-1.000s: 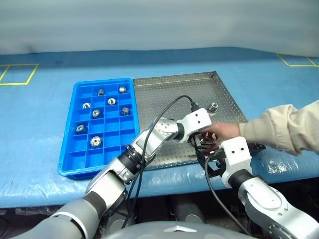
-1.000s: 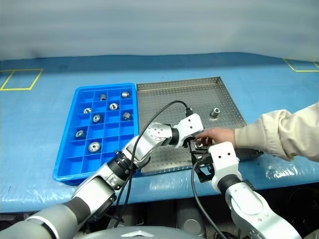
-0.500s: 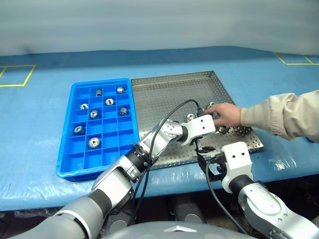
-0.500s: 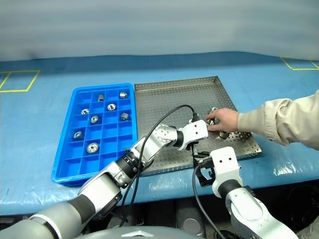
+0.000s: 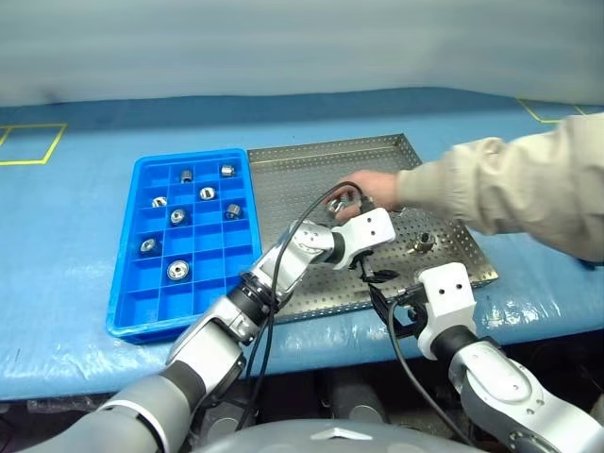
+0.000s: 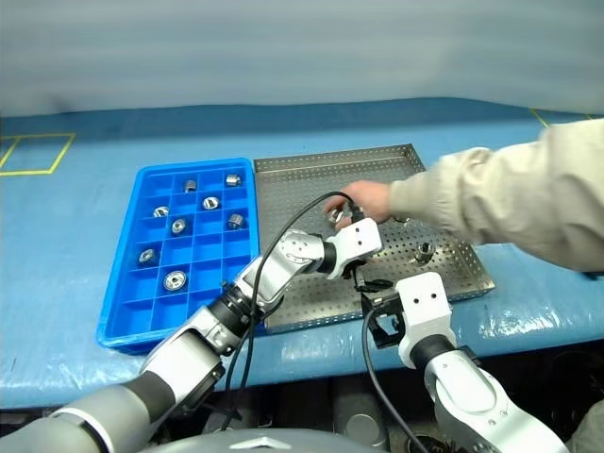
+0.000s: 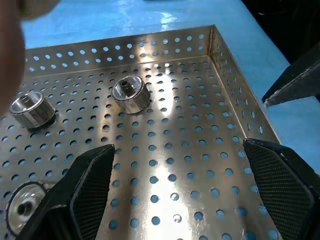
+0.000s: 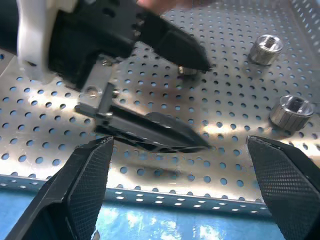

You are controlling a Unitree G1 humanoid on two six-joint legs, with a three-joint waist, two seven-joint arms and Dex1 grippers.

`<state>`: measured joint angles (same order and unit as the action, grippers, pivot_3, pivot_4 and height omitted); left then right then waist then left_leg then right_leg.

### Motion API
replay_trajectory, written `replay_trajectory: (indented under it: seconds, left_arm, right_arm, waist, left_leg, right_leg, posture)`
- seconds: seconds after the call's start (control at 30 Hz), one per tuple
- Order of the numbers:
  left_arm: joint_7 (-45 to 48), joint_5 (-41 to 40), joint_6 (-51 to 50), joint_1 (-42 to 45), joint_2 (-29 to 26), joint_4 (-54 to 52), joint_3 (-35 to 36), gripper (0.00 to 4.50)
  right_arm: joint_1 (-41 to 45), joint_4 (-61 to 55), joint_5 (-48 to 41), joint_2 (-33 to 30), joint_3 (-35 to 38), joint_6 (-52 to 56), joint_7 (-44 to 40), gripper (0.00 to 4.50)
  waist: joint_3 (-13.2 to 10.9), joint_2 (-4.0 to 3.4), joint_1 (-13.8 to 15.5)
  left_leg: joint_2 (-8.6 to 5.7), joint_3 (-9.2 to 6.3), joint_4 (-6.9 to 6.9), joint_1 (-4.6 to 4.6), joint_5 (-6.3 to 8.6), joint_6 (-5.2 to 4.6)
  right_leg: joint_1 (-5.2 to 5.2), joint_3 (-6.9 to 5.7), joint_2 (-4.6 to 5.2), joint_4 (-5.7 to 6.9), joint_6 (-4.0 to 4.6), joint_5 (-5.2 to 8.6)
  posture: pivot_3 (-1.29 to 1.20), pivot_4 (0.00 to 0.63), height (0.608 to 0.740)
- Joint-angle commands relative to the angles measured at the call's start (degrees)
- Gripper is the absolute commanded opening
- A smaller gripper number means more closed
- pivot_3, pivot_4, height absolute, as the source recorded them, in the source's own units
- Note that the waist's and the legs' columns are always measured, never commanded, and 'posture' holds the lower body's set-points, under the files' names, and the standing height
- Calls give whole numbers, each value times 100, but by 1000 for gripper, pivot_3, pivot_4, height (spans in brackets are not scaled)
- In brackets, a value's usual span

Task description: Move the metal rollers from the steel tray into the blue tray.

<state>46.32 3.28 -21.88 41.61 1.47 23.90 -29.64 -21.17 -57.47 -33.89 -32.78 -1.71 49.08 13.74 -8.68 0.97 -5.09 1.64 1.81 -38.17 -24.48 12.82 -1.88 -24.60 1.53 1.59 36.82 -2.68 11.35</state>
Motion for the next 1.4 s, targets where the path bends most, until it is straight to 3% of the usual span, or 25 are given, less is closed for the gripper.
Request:
replay_trajectory:
  seconds: [0.03,0.43,0.63,0.83,1.4]
  left_arm:
    - [70,-130,-89,13,39,-406,117,4483]
    - [703,-282,-352,-145,-441,-1107,96,4483]
    - [-972,-267,-189,101,-37,-601,1159,4483]
    - [-1865,-51,93,58,151,-150,1382,4483]
    - [-1902,242,-529,-403,-172,-189,973,4483]
  right_arm:
    - [90,-253,1,-32,96,-62,17,4500]
    - [164,-253,-11,-7,83,23,0,4500]
    - [175,-253,9,39,61,66,1,4500]
    - [326,-253,80,151,37,232,-83,4500]
    - [419,-253,476,497,12,450,-412,4500]
  waist:
    - [0,0,20]
    - [0,-1,44]
    - [-1,1,81]
    - [0,1,85]
    - [0,1,84]
  left_leg:
    - [-2,0,0,-1,0,0]
    - [4,1,0,0,0,0]
    - [3,0,-5,-5,-1,-2]
    - [-8,1,-3,-1,-1,-2]
    - [-4,3,-5,-1,-1,-2]
  right_leg:
    - [0,0,0,0,0,0]
    - [-2,3,-3,1,-2,-1]
    - [0,4,1,-1,-7,-4]
    - [2,4,-3,-1,-9,-6]
    - [3,5,1,0,-9,-6]
  posture:
    - [-174,150,740]
    - [-170,150,740]
    - [-167,150,740]
    - [-154,150,740]
    - [-143,150,740]
